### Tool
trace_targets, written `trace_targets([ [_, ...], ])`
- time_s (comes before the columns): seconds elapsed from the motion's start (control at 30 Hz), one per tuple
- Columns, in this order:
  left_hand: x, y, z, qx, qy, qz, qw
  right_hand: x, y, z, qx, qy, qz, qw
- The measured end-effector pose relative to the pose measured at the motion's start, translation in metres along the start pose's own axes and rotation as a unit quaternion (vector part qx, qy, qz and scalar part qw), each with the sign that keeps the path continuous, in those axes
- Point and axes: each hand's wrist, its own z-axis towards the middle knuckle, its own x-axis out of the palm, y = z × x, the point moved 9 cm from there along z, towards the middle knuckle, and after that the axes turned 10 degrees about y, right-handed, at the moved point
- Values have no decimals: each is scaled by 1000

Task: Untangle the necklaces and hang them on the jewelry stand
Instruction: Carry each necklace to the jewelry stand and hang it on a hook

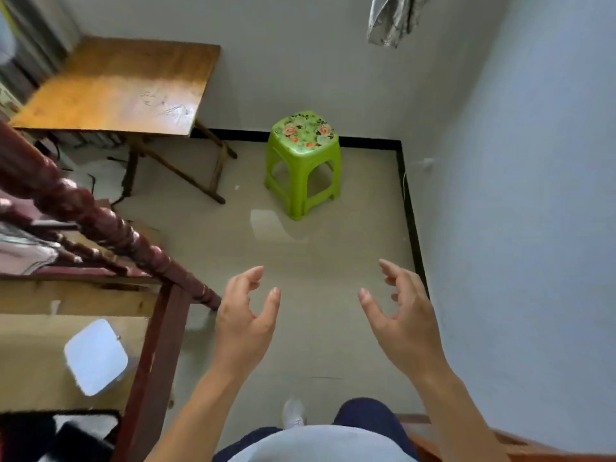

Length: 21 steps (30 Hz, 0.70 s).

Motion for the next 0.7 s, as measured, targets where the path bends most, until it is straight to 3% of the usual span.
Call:
trace_targets([
  [0.3, -40, 10, 187, -31, -16, -20, 999, 49, 35, 206, -14, 21, 33, 999],
  [0.43, -53, 35, 282, -96, -23, -16, 995, 94, 56, 329, -24, 94, 24, 995],
  [0.53, -84, 33, 345, -129, -41, -31, 990, 112, 106, 412, -69, 140, 16, 988],
  [0.7, -170, 34, 425, -156, -136, -63, 976, 144, 216, 527, -151, 198, -5, 968],
])
